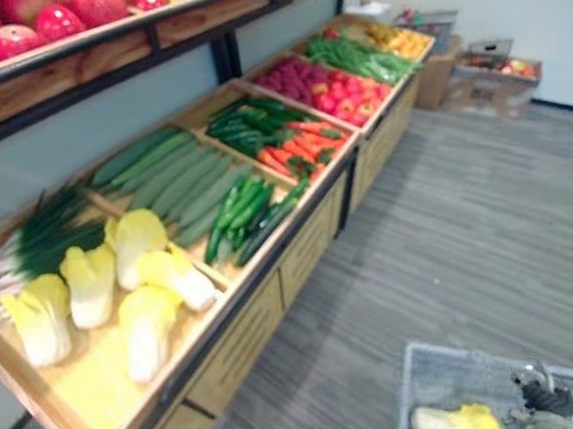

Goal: Pick vegetable in the basket

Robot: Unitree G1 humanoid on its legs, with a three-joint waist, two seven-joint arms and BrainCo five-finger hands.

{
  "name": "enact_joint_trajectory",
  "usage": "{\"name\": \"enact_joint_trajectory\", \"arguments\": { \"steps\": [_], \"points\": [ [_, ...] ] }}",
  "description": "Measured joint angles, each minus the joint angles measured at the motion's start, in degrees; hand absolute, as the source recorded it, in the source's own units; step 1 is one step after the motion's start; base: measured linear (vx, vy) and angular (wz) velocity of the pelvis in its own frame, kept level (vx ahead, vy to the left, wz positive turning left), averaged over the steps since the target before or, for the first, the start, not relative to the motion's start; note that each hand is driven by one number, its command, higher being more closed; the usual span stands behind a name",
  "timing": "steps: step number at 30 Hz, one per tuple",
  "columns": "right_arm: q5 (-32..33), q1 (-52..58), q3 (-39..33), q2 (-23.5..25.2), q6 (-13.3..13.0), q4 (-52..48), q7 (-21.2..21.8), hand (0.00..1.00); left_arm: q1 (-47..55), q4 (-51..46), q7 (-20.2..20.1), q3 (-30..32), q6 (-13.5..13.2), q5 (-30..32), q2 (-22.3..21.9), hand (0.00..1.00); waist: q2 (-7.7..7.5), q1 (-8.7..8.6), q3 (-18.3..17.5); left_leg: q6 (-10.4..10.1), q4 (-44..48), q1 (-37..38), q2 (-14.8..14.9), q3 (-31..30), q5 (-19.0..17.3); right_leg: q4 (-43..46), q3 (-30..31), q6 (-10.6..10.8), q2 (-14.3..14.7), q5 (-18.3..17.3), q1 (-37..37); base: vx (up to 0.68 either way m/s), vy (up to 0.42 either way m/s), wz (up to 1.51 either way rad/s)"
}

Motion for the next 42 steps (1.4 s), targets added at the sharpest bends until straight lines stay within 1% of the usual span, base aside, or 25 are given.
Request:
{"name": "enact_joint_trajectory", "arguments": {
  "steps": [3,4,5,6,7,8,10,12,14,15,16,17,18,21,25,27,29,30,32,33,35,37,38,39,42],
  "points": [
    [0.1,-0.5,1.2,2.2,0.0,-6.6,0.7,1.0,-2.0,0.0,-0.4,0.9,0.1,-0.6,0.2,0.0,-0.66,0.02,1.2,1.6,8.4,-6.6,1.1,3.9,-4.3,1.3,4.4,3.1,0.1,2.9,-6.3,-0.12,0.11,-0.82],
    [0.1,-2.1,3.2,3.8,0.0,-8.5,0.9,1.0,-3.1,-0.3,-0.4,1.4,0.3,-1.6,0.6,0.0,-1.36,0.31,3.0,2.6,11.3,-7.6,2.2,7.6,-5.6,0.3,3.4,2.6,1.2,7.5,-8.7,-0.24,0.167,-1.97],
    [0.1,-4.6,5.0,5.6,-0.2,-9.5,1.0,1.0,-3.3,-0.4,-0.6,2.7,0.3,-2.5,0.5,0.0,0.03,1.07,3.9,3.9,10.6,-7.7,4.5,12.8,-5.5,-6.2,-1.8,1.9,2.2,16.2,-8.7,-0.23,0.125,-1.81],
    [0.1,-5.2,5.6,5.9,-0.2,-9.5,0.9,1.0,-3.6,-0.4,-0.6,3.2,0.3,-2.6,0.5,0.0,-0.05,1.64,4.9,4.3,10.4,-7.1,4.7,14.4,-5.4,-5.0,-4.9,1.3,2.3,16.1,-8.9,-0.21,0.117,-1.7],
    [0.1,-6.0,7.6,6.2,-0.1,-9.9,0.9,1.0,-4.9,-1.1,-0.6,3.9,0.3,-2.6,0.4,0.0,-1.12,2.0,7.0,5.3,9.2,-5.6,4.8,18.1,-5.1,7.3,-17.7,-5.8,0.5,6.8,-10.4,-0.18,0.111,-1.29],
    [0.1,-6.2,9.2,6.0,0.0,-9.6,0.8,1.0,-4.9,-2.9,-0.6,3.6,0.2,-2.6,0.4,0.0,-1.25,2.37,9.1,5.9,8.3,-3.8,4.5,21.0,-4.7,19.6,-28.1,-7.3,-3.0,-0.4,-10.5,-0.15,0.127,-1.3],
    [0.0,-7.2,11.7,5.5,0.1,-8.4,0.8,1.0,-4.6,-3.0,-0.8,2.9,0.3,-2.7,0.5,0.0,-1.61,2.6,9.3,6.1,8.7,-3.2,4.7,24.9,-4.3,27.6,-35.1,-7.4,-7.1,-3.5,-9.1,-0.15,0.075,-1.08],
    [0.0,-8.3,14.6,4.7,0.2,-6.2,0.9,1.0,-4.6,-3.0,-0.8,2.8,0.3,-3.8,0.4,0.0,-1.63,3.48,9.4,6.2,9.8,-2.4,5.3,28.5,-4.2,30.7,-37.4,-7.2,-10.0,-4.6,-7.6,-0.11,-0.014,-0.96],
    [-0.1,-8.6,16.4,4.6,0.3,-4.6,0.8,1.0,-4.5,-3.0,-0.7,3.1,0.4,-5.0,0.4,0.0,-1.81,3.75,9.3,6.2,10.9,-1.6,6.0,30.5,-4.2,30.1,-37.3,-6.0,-10.8,-5.8,-6.4,-0.06,-0.125,-0.57],
    [-0.6,-8.5,18.0,4.3,1.1,-4.1,0.9,1.0,-4.4,-2.7,-0.7,3.7,0.4,-5.0,0.2,0.0,-1.99,3.59,9.0,5.8,11.6,-1.6,6.2,31.5,-4.1,28.3,-37.0,-5.4,-10.1,-7.0,-6.5,-0.08,-0.219,-0.66],
    [-0.6,-8.6,19.1,3.8,1.7,-4.1,1.0,1.0,-4.1,-2.6,-0.7,4.3,0.5,-5.2,-0.8,0.0,-1.88,4.17,8.7,5.1,11.6,-2.3,6.6,32.9,-3.6,22.9,-35.1,-4.7,-7.4,-7.5,-6.3,-0.07,-0.211,-0.7],
    [-0.6,-8.8,19.3,3.8,1.7,-4.2,0.9,1.0,-4.0,-2.6,-0.7,4.3,0.5,-6.1,-1.3,0.0,-0.72,4.59,7.9,5.1,11.4,-3.3,6.8,33.4,-3.1,18.7,-33.9,-4.7,-5.8,-7.5,-5.9,-0.07,-0.231,-0.88],
    [-0.4,-9.0,19.7,3.8,1.6,-4.4,1.0,1.0,-4.2,-2.5,-0.6,4.9,0.4,-6.8,-1.8,0.0,-0.89,5.22,7.6,5.4,11.5,-4.7,7.1,35.1,-2.2,12.3,-32.6,-4.2,-4.2,-8.7,-5.3,-0.09,-0.221,-0.64],
    [-0.4,-7.5,21.6,3.9,1.7,-4.4,1.0,1.0,-4.8,-1.5,0.2,5.5,1.2,-7.0,-2.8,0.0,-0.2,4.9,8.1,5.4,13.8,-4.8,9.9,35.5,-0.6,10.9,-32.3,-4.9,-1.7,-8.0,-4.8,-0.07,-0.208,-0.28],
    [0.0,-4.6,23.4,4.5,1.4,-7.5,1.0,1.0,-4.5,-0.9,1.2,6.2,1.5,-7.0,-3.0,0.0,-0.53,4.99,8.3,5.7,24.6,-4.5,16.9,30.8,3.3,8.3,-31.2,-6.3,1.8,-7.6,-0.1,-0.03,-0.201,-0.21],
    [0.0,-4.0,23.7,4.7,1.1,-9.1,1.0,1.0,-4.0,-1.1,1.5,6.9,1.4,-7.2,-3.1,0.0,-1.42,5.26,8.8,5.6,29.4,-6.0,17.8,25.1,7.3,6.9,-29.0,-7.5,1.8,-6.9,1.6,-0.06,-0.097,-0.5],
    [0.4,-4.3,24.1,4.9,0.2,-10.0,1.0,1.0,-3.9,-1.0,1.9,6.9,1.3,-7.2,-3.2,0.0,-1.73,5.63,9.0,4.0,30.6,-9.2,14.3,14.0,6.9,6.2,-25.6,-7.9,0.9,-6.4,1.6,-0.07,-0.001,-0.77],
    [0.7,-4.2,25.4,4.9,-0.1,-10.4,1.1,1.0,-3.5,-1.1,2.5,6.9,1.1,-7.2,-3.5,0.0,-1.72,6.33,9.0,3.3,29.5,-10.7,10.5,6.2,5.9,5.4,-23.1,-7.2,0.6,-6.0,1.5,-0.04,0.044,-0.86],
    [1.7,-4.2,25.7,5.4,-0.2,-10.4,1.5,1.0,-3.1,-1.6,3.2,7.7,1.1,-7.2,-4.3,0.0,-1.67,7.17,9.0,2.4,26.2,-11.2,6.2,-0.6,4.8,4.0,-20.4,-6.4,0.6,-5.0,1.6,-0.03,0.082,-0.92],
    [2.3,-4.1,25.8,5.6,-0.3,-10.5,2.0,1.0,-2.2,-2.2,3.3,8.2,1.0,-7.2,-4.8,0.0,-1.5,7.2,9.1,1.4,20.2,-11.7,1.5,-7.9,3.8,2.6,-17.9,-6.2,0.6,-4.2,1.5,-0.01,0.109,-0.8],
    [2.3,-4.0,25.7,5.5,-0.3,-10.8,2.3,1.0,-1.5,-2.6,3.3,8.4,0.9,-7.2,-5.4,0.0,-1.07,7.2,9.1,0.7,12.2,-11.3,-2.6,-14.4,3.4,2.3,-15.8,-5.4,0.6,-3.7,0.7,0.0,0.17,-0.71],
    [2.5,-3.3,25.7,4.8,-0.5,-12.2,2.5,1.0,-1.1,-2.6,3.4,8.6,0.9,-7.3,-6.7,0.0,1.23,8.0,8.7,1.5,2.1,-9.5,-3.6,-18.4,4.7,2.5,-14.0,-4.5,2.4,-3.1,-0.6,0.03,0.235,-0.66],
    [2.6,-3.1,25.6,5.6,-0.8,-12.4,2.6,1.0,-1.6,-2.5,3.4,9.0,1.2,-7.3,-6.6,0.0,1.39,8.43,8.8,2.1,1.3,-9.4,-4.1,-17.4,4.0,2.4,-13.2,-4.0,1.9,-2.8,-0.6,0.08,0.254,-0.37],
    [2.7,-2.1,25.6,6.1,-0.9,-13.6,3.0,1.0,-1.6,-3.2,3.7,9.0,1.1,-7.3,-6.3,0.0,0.46,8.34,8.7,2.6,0.5,-9.7,-5.4,-17.0,3.9,1.0,-13.5,-2.5,0.6,-1.4,-0.5,0.12,0.284,-0.16],
    [2.5,-1.4,25.3,6.0,-0.9,-13.8,2.9,1.0,-1.8,-3.0,3.9,9.1,1.3,-7.3,-6.3,0.0,0.17,8.25,8.6,4.3,-1.1,-9.1,-7.9,-15.8,4.0,-0.2,-12.7,-1.5,-1.8,-0.7,-0.5,0.12,0.187,-0.04]
  ]
}}
